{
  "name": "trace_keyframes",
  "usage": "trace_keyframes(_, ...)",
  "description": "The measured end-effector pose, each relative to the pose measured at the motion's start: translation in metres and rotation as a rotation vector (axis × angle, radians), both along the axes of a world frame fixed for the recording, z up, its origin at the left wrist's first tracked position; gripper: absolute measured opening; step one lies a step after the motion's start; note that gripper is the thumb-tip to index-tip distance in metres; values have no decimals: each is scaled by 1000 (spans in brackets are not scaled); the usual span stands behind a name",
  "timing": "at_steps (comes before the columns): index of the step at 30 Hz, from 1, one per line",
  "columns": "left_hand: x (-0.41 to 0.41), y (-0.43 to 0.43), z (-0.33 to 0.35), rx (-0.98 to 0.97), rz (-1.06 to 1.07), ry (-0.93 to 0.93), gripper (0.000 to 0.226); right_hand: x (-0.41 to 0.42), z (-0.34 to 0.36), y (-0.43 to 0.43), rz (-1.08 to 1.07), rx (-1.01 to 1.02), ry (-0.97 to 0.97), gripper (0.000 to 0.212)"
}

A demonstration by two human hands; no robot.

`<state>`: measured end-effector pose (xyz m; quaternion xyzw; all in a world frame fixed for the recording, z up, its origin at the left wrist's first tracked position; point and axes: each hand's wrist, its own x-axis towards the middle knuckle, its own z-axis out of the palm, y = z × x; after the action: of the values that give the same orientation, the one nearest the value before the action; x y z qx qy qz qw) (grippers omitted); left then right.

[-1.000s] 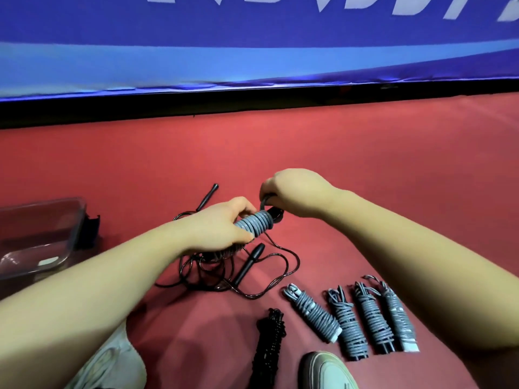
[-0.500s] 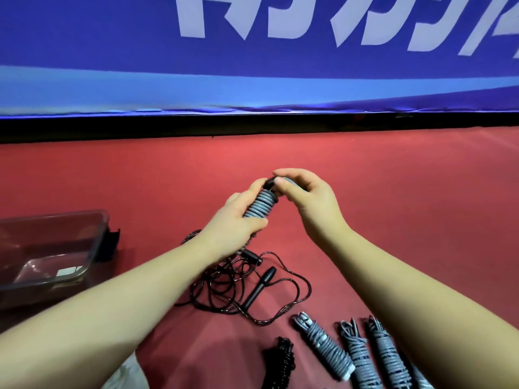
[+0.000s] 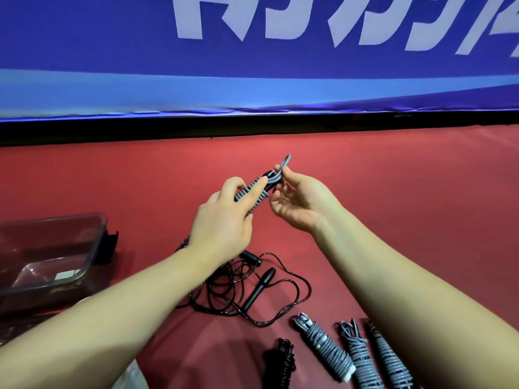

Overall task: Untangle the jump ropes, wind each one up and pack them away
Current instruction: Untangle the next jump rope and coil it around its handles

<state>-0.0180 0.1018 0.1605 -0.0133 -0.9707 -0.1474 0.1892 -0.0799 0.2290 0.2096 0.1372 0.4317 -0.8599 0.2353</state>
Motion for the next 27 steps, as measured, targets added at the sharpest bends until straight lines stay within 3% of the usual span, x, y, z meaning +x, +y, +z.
trace_keyframes(3,-2,0,-7,-90,-36,13,66,-2,-6,2,-51,215,230,14)
trace_keyframes(7,-7,4,-6,-134,-34,9,64,0,-8,1,-47,264,299,19)
trace_keyframes(10,-9,7,-1,-102,4,-42,64,0,-13,2,-56,366,494,20)
trace_keyframes(13,-8,10,5,72,-22,-80,64,3,-16,5,-60,361,672,19)
trace_keyframes(16,-15,14,10,446,-20,-139,66,6,-21,0,-56,269,739,22)
trace_keyframes(19,-20,17,14,854,-22,-147,70,8,-23,-10,-95,90,617,23)
trace_keyframes(21,-21,16,13,970,-21,-171,78,7,-20,-14,-137,-60,433,20)
trace_keyframes(24,-18,10,8,946,-4,-143,88,8,-12,-18,-134,-234,200,16)
trace_keyframes(27,-12,5,13,849,-58,-144,85,6,-2,-18,-63,-199,156,19)
